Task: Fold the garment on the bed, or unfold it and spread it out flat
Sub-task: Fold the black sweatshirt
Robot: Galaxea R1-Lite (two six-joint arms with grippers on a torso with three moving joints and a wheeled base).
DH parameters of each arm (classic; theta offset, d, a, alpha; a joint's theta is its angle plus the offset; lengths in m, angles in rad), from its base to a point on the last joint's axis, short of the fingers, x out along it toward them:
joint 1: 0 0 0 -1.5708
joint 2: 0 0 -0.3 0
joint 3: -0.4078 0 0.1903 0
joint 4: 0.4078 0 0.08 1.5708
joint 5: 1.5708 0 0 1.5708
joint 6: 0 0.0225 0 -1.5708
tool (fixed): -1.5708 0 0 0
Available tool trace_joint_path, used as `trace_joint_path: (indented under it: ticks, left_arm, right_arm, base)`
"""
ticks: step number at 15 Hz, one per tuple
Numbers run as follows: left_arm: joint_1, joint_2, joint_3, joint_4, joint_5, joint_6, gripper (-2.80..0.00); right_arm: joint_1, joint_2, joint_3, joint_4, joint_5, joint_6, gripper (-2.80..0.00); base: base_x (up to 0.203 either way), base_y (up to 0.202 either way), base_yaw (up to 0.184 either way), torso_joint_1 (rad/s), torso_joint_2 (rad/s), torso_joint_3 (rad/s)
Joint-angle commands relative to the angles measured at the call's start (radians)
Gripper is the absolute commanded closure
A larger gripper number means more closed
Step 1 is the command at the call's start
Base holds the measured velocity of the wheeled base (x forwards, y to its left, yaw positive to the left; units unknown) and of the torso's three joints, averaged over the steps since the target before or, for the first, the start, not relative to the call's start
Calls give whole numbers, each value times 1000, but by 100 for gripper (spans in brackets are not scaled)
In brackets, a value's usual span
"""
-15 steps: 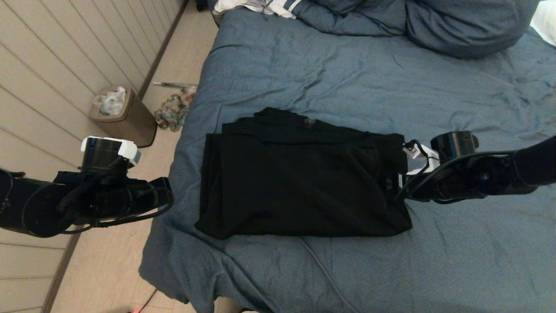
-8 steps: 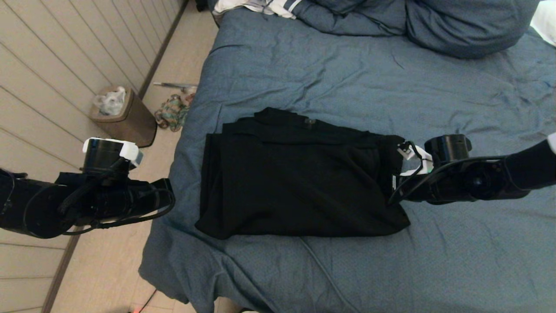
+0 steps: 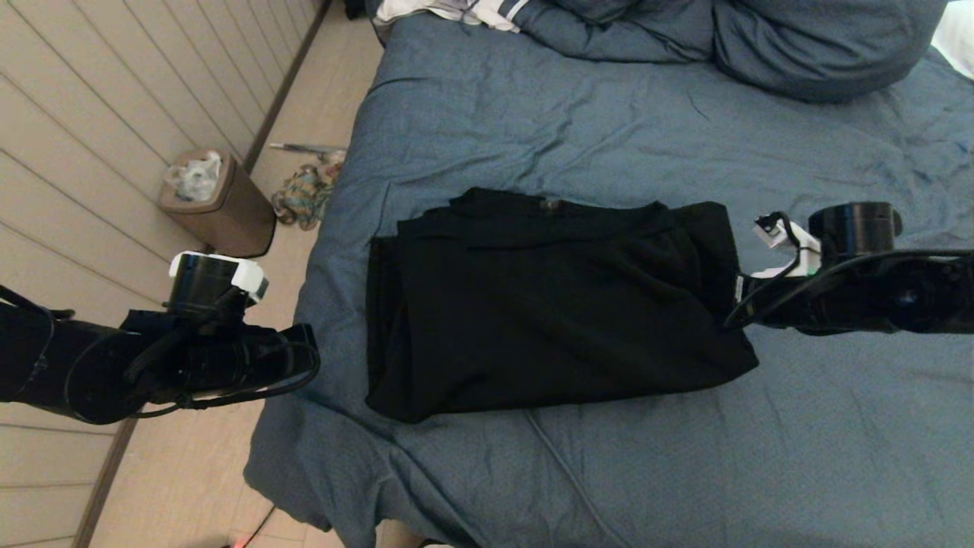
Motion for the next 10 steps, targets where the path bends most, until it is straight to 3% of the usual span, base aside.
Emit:
trace_joint_path:
  ticks: [1,7,10]
  left_arm:
    - [-1,15,-3,-3,1,-3,0]
    - [-6,27,-4,-3,4,-11,0]
    - [-14,22,-2,-2,5,-11,0]
  right_arm:
    - [-56,-24,-5,0,2,-2,0]
    - [-331,-45,13,-3,16,-107,0]
    - [-435,-93,-29,41,94,-116,0]
  base:
    - [0,0,0,0,0,0]
    - [0,0,0,0,0,0]
    - [0,0,0,0,0,0]
